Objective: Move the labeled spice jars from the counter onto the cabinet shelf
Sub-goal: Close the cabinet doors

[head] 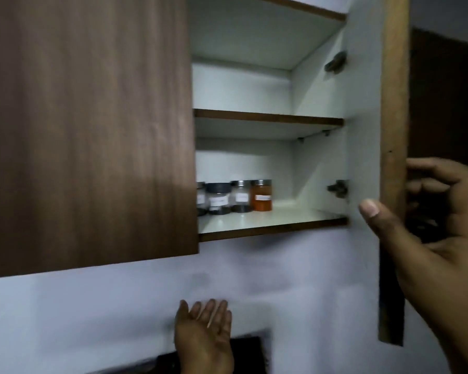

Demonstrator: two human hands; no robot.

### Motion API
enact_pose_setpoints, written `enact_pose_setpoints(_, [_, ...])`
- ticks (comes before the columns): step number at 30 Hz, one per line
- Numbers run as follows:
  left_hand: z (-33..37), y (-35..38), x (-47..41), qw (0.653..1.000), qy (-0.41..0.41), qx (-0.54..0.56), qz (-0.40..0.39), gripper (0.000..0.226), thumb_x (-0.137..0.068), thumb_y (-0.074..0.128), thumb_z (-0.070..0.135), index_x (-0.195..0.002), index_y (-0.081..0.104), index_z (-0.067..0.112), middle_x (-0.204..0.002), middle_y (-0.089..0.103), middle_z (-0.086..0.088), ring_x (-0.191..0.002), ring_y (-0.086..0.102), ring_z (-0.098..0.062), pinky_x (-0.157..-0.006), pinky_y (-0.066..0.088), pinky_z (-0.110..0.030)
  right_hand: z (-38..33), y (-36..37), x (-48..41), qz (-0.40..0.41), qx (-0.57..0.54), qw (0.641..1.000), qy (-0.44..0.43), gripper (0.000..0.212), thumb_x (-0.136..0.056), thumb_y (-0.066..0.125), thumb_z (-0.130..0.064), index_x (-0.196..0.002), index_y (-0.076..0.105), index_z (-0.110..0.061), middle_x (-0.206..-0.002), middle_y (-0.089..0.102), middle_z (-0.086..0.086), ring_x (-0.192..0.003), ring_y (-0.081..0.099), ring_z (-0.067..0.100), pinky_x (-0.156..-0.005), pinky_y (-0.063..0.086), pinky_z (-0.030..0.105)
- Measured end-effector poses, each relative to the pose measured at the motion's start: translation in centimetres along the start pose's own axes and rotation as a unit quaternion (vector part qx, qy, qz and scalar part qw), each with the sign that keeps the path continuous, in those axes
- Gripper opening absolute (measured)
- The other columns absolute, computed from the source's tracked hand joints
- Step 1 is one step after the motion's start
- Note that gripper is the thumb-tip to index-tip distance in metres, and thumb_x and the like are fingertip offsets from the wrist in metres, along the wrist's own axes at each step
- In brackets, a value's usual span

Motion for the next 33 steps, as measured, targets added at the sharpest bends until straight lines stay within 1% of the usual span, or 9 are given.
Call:
enact_pose_setpoints(2, [3.8,-1.0,-0.6,0.998,0.028,0.046,0.022,0.050,-0.104,0.043,0.047,-0.138,0.046,0.011,-0.151,0.048,-0.018,-0.135,0.049,-0.044,-0.118,0.034,-0.053,-0.3,3.8,0.5,-0.015,-0.021,1.000,-0.009,0.058,-0.084,0.078,-0.037,-0.135,0.050,-0.031,-0.132,0.053,-0.002,-0.116,0.060,0.013,-0.099,0.053,0.032])
enact_pose_setpoints(4, [7.5,-0.8,-1.6,0.996,0.052,0.066,0.000,0.053,-0.105,0.043,0.044,-0.145,0.043,0.010,-0.155,0.044,-0.017,-0.141,0.044,-0.043,-0.121,0.029,-0.052,-0.7,7.6,0.8,-0.022,-0.015,0.999,-0.028,0.063,-0.088,0.076,-0.042,-0.143,0.046,-0.034,-0.144,0.040,-0.005,-0.130,0.051,0.019,-0.106,0.048,0.040])
enact_pose_setpoints(6, [10.1,0.8,-2.1,0.995,0.057,0.066,-0.048,0.061,-0.105,0.043,0.043,-0.153,0.035,0.007,-0.158,0.040,-0.018,-0.148,0.036,-0.040,-0.124,0.023,-0.051,-0.7,11.3,1.0,-0.033,0.004,0.999,-0.035,0.070,-0.088,0.067,-0.046,-0.151,0.039,-0.039,-0.159,0.029,-0.003,-0.146,0.034,0.026,-0.115,0.037,0.049])
enact_pose_setpoints(8, [11.8,2.6,-2.3,0.992,0.060,0.062,-0.088,0.059,-0.104,0.045,0.043,-0.147,0.042,0.003,-0.152,0.046,-0.018,-0.150,0.033,-0.036,-0.125,0.021,-0.048,-0.3,15.1,1.0,-0.058,0.029,0.997,-0.032,0.075,-0.091,0.060,-0.052,-0.157,0.026,-0.044,-0.171,0.009,-0.005,-0.157,0.010,0.028,-0.121,0.018,0.058])
enact_pose_setpoints(11, [12.6,4.2,-2.1,0.992,0.059,0.049,-0.105,0.062,-0.103,0.050,0.041,-0.151,0.038,0.004,-0.156,0.042,-0.019,-0.150,0.033,-0.034,-0.126,0.020,-0.046,0.8,19.8,1.0,-0.089,0.072,0.993,-0.033,0.075,-0.096,0.049,-0.055,-0.160,0.011,-0.046,-0.173,-0.006,-0.005,-0.159,-0.010,0.027,-0.123,0.003,0.062])
enact_pose_setpoints(13, [12.9,4.3,-1.9,0.993,0.070,0.026,-0.089,0.062,-0.103,0.053,0.037,-0.153,0.036,0.004,-0.157,0.040,-0.020,-0.148,0.036,-0.034,-0.126,0.022,-0.045,1.3,22.2,1.1,-0.098,0.107,0.989,-0.036,0.073,-0.098,0.042,-0.057,-0.161,0.007,-0.044,-0.173,-0.008,-0.002,-0.159,-0.011,0.029,-0.123,0.003,0.063])
enact_pose_setpoints(19, [13.5,3.5,-2.2,0.990,0.116,-0.067,-0.044,0.048,-0.105,0.054,0.023,-0.149,0.045,0.006,-0.145,0.055,-0.021,-0.131,0.055,-0.036,-0.117,0.039,-0.047,3.0,27.5,0.9,-0.101,0.167,0.980,-0.030,0.073,-0.099,0.031,-0.065,-0.163,0.008,-0.038,-0.173,-0.006,0.006,-0.158,-0.010,0.037,-0.120,0.007,0.069])
enact_pose_setpoints(24, [13.5,3.7,-2.7,0.985,0.143,-0.089,-0.031,0.048,-0.105,0.055,0.026,-0.148,0.045,0.006,-0.140,0.059,-0.021,-0.122,0.060,-0.034,-0.114,0.043,-0.047,4.1,31.1,1.5,-0.136,0.183,0.973,-0.023,0.086,-0.092,0.019,-0.079,-0.163,-0.003,-0.035,-0.171,-0.016,0.007,-0.157,-0.018,0.035,-0.120,-0.003,0.069])
enact_pose_setpoints(33, [13.7,4.1,-3.9,0.981,0.163,-0.100,-0.028,0.047,-0.106,0.053,0.028,-0.146,0.048,0.004,-0.138,0.061,-0.020,-0.117,0.063,-0.032,-0.114,0.045,-0.045,5.7,34.0,2.3,-0.174,0.250,0.952,-0.042,0.113,-0.082,0.017,-0.092,-0.164,-0.006,-0.016,-0.170,-0.019,0.013,-0.157,-0.017,0.036,-0.120,0.000,0.069])
Point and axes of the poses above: each hand's wrist, its own x-axis away from the middle knuckle, its own y-axis out of the palm, z = x × y, the point moved 10 cm from there along -x, towards the middle knuckle
